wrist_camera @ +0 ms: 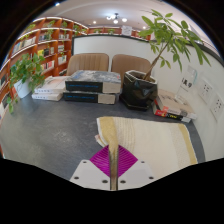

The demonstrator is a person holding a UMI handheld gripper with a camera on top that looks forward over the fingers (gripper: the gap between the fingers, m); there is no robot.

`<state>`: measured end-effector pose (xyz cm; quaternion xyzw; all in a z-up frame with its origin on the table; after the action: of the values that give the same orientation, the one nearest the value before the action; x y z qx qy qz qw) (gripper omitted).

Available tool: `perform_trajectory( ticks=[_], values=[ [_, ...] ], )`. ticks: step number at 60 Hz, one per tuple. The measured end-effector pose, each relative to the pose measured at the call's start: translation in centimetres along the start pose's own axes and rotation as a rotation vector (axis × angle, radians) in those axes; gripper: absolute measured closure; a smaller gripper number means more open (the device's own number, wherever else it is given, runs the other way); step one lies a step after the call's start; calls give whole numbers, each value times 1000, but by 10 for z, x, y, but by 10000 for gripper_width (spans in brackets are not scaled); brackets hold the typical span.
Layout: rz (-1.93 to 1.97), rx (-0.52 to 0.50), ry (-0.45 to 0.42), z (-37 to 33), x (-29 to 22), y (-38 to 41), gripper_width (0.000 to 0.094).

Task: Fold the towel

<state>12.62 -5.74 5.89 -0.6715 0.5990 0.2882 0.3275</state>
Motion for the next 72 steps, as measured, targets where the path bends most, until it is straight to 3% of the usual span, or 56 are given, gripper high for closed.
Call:
perform_trajectory(
  ticks=[9, 20, 34, 43, 49, 52, 63, 72],
  values=[
    [147, -116, 45, -9, -18, -6, 876],
    [295, -148, -38, -55, -79, -73, 876],
    [274, 81, -6, -50, -61, -202, 872],
    [224, 174, 60, -28, -24, -249, 602],
    [144, 265, 36, -40, -25, -269, 311],
    [137, 278, -6, -56, -38, -271, 216],
    [221, 171, -156, -140, -97, -222, 129],
    [237, 102, -230, -218, -119, -146, 120]
  ],
)
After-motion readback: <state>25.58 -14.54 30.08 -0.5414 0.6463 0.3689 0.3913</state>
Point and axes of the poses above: the point between the fingertips, and its own axes, seen from behind it with the camera up: y to the left, x down, z forward, the way the camera looks, the point moved 10 cm from there along -z, backward, against the way the camera looks, and after that the axes turned 4 degrees about -y, right-handed, at the moved point
